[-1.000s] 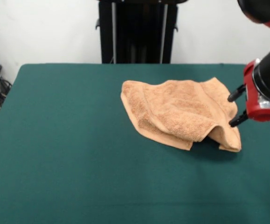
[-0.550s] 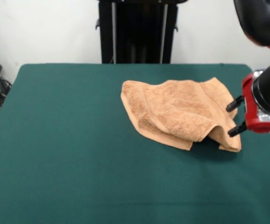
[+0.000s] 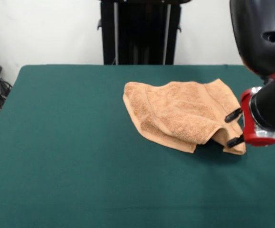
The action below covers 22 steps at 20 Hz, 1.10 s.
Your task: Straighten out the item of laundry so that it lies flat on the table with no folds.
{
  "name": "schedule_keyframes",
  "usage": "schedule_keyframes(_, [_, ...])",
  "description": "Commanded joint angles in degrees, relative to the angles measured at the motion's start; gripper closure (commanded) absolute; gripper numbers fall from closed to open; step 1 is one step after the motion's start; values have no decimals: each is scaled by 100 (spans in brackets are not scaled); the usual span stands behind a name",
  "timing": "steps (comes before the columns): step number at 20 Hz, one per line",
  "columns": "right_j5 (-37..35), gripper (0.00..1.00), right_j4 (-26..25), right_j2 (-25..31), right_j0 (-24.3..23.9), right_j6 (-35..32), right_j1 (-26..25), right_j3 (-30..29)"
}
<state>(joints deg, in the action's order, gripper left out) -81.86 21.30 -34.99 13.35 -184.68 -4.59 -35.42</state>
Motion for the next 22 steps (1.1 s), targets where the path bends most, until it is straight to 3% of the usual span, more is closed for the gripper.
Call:
schedule_keyframes(1, [137,0,-348,107,-144,-444,-120,-261])
schedule_keyframes(14, [-244,0,-277,295,-133,-66,167,-614])
schedule_keyframes(22, [-281,0,-229,564,-77,268,429,-1144])
